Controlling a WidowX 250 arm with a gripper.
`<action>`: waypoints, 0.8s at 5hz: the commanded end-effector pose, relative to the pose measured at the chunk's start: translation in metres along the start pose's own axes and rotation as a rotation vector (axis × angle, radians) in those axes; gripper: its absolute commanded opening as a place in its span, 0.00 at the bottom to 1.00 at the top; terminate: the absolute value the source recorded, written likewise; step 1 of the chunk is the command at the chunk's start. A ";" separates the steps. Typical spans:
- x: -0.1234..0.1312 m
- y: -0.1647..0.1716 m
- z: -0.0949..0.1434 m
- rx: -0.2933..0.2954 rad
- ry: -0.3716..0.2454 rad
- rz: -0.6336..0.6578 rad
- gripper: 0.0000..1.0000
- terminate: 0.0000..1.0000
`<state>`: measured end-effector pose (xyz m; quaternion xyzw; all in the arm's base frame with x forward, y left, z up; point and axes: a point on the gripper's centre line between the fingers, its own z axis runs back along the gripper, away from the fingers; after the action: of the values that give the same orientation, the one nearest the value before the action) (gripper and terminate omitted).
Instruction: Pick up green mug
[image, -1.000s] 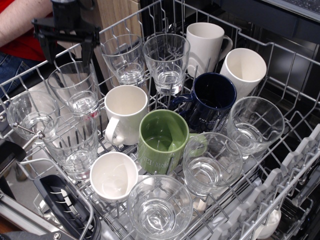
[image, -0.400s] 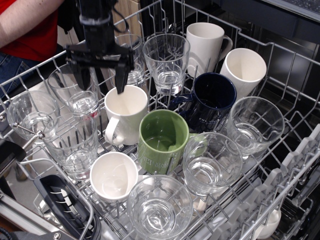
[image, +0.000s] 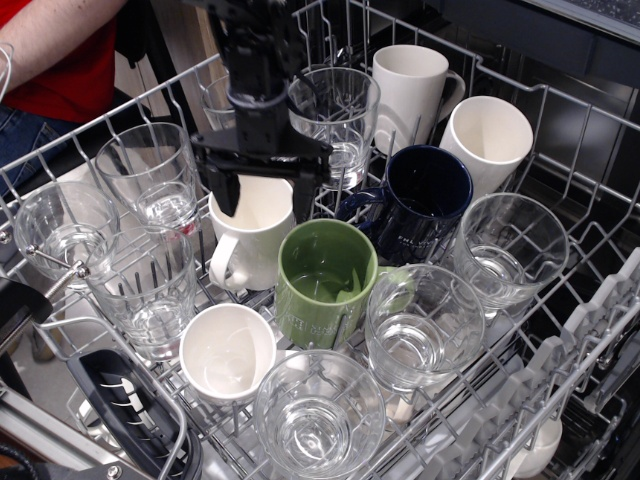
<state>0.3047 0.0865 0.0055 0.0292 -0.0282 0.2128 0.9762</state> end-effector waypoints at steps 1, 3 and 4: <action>0.008 -0.013 -0.018 0.026 -0.078 0.039 1.00 0.00; -0.001 -0.019 -0.049 0.075 -0.109 0.033 1.00 0.00; -0.001 -0.018 -0.060 0.089 -0.128 0.042 1.00 0.00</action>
<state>0.3085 0.0737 -0.0661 0.0877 -0.0685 0.2301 0.9668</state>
